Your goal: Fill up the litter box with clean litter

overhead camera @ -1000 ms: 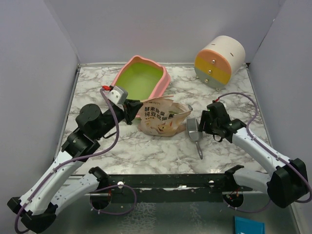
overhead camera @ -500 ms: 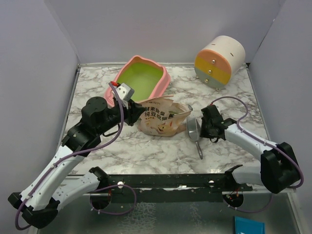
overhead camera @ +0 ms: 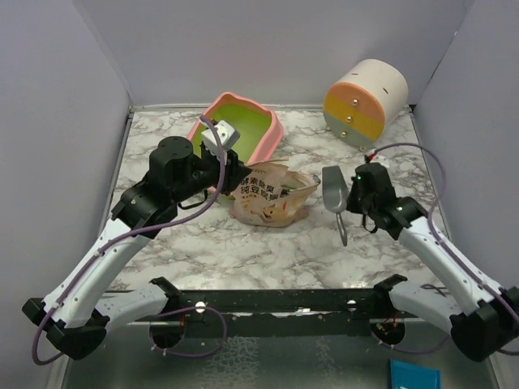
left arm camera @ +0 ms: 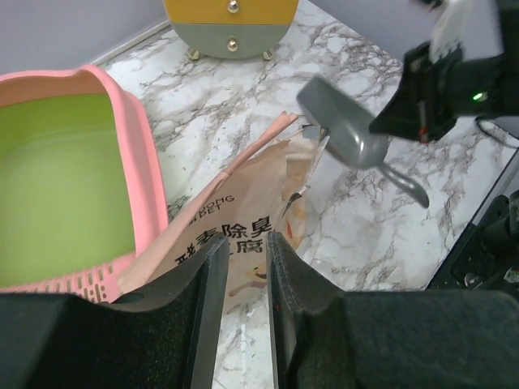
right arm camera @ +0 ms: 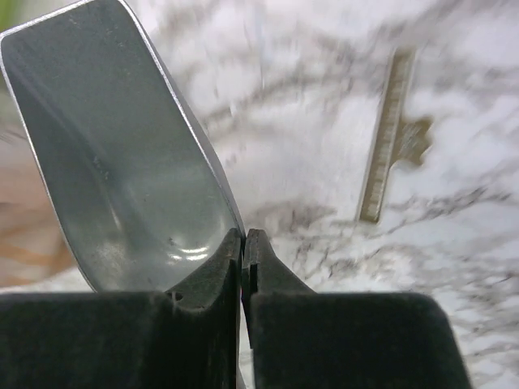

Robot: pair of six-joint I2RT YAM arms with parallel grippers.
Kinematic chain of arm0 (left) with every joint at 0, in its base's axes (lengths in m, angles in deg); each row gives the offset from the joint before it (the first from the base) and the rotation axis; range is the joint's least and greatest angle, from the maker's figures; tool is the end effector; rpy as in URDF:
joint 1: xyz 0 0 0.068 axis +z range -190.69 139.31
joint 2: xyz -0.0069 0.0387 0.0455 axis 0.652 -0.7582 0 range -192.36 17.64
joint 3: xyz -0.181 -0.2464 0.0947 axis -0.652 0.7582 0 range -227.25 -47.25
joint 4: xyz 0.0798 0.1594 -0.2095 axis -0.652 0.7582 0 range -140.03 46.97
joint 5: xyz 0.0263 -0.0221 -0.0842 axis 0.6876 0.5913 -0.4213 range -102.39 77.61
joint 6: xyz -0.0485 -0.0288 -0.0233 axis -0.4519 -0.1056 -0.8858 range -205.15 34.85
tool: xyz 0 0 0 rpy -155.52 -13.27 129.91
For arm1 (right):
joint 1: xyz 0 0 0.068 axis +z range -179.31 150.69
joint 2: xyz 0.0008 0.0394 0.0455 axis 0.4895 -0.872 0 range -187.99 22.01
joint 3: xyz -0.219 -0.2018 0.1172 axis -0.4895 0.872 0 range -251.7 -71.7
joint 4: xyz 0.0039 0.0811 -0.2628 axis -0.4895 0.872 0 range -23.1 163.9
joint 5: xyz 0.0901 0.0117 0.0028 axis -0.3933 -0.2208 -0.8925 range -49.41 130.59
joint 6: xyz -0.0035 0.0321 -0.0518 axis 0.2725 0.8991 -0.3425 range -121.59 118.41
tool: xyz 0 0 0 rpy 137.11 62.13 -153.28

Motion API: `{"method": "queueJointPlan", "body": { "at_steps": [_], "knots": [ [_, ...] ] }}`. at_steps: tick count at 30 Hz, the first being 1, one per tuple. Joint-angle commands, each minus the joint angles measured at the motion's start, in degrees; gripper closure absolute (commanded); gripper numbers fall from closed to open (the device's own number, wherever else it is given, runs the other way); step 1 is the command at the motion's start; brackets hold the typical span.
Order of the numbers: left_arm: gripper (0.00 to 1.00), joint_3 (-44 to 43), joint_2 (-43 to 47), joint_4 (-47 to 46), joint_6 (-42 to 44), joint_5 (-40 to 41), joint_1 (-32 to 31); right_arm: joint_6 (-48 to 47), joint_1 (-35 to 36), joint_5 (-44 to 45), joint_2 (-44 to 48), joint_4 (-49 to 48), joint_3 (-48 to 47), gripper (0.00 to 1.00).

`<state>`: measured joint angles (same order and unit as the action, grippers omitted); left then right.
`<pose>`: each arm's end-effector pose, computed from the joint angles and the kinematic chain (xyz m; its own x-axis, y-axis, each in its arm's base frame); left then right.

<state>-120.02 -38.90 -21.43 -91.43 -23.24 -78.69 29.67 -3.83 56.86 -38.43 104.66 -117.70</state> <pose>0.1492 -0.1275 0.4789 -0.2498 0.0587 -0.9665 0.7265 0.6712 -0.1470 0.1899 0.0764 0.2857 -0.7436 0.1975 -0.6388 0.1497 0.9803 0.1289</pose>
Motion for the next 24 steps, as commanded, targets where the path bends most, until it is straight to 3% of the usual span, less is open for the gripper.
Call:
{"method": "queueJointPlan", "body": {
  "at_steps": [1,3,5,9,12,20,24],
  "knots": [
    [0.71,-4.3,-4.7,-1.6,1.7,-5.0,-0.2,-4.8,-0.1,13.4,11.0,0.9,-9.3,0.99],
    [0.69,-7.8,-8.0,-1.5,1.9,-7.0,-0.2,-9.5,-0.1,12.5,14.1,-2.7,-12.0,0.99],
    [0.61,-11.9,-11.8,-0.9,1.8,-10.1,-0.2,-14.6,-0.1,6.1,14.3,-5.0,-15.3,0.99],
    [0.43,-20.8,-17.5,0.5,2.2,-19.0,-0.2,-19.6,-0.1,-5.0,6.8,1.5,-24.8,0.99],
    [0.32,-25.3,-18.7,0.7,2.2,-22.8,-0.2,-21.8,0.0,-11.3,4.5,3.1,-26.7,0.99],
    [0.3,-31.5,-21.8,5.3,-1.3,-21.8,-0.2,-26.4,0.0,-23.5,7.8,1.4,-25.6,0.99],
    [0.35,-33.7,-25.2,11.0,-0.7,-23.3,-0.2,-29.9,0.0,-28.3,8.7,2.5,-26.8,0.99]
  ]
}}
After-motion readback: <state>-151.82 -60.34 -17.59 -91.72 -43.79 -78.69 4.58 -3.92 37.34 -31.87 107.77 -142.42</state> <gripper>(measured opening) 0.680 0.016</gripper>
